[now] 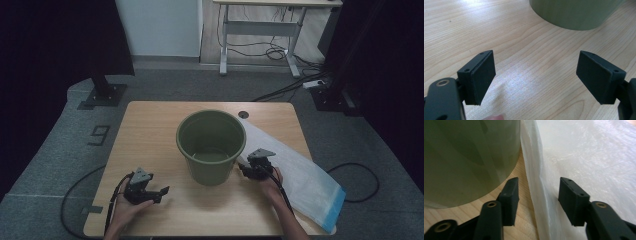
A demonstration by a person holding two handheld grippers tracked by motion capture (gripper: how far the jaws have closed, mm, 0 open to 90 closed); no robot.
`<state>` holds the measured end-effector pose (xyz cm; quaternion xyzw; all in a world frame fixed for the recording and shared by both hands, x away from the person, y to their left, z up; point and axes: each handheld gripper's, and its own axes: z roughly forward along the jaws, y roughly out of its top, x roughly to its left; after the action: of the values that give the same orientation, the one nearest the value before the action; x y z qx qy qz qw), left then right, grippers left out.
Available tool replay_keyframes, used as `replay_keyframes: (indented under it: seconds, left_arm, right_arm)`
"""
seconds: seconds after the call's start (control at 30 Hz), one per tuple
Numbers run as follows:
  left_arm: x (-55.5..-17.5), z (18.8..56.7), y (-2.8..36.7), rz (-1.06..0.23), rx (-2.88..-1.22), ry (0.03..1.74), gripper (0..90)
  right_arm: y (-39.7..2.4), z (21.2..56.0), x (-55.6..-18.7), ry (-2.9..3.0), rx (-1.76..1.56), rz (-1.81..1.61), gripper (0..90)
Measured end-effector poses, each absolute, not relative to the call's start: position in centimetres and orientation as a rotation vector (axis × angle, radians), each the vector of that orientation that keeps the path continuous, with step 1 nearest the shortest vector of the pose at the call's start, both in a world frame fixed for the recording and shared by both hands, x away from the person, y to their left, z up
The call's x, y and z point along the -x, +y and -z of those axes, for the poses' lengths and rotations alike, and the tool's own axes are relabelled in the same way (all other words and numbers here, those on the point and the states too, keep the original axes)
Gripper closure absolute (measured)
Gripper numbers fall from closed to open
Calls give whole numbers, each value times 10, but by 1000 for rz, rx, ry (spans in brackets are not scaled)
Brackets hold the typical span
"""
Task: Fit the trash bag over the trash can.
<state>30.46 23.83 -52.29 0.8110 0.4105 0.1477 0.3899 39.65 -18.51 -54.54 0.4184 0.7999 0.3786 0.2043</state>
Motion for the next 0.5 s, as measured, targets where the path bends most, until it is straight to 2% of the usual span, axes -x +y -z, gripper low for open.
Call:
replay_keyframes:
  seconds: [0.27, 0.5]
  left_arm:
    - [-304, 522, 239, -383, -2055, 1045, 157]
    - [-304, 520, 244, -393, -2034, 1057, 162]
  right_arm:
    - [-182, 551, -403, 2261, -1170, -1059, 563]
    - [-187, 551, -405, 2229, -1203, -1065, 830]
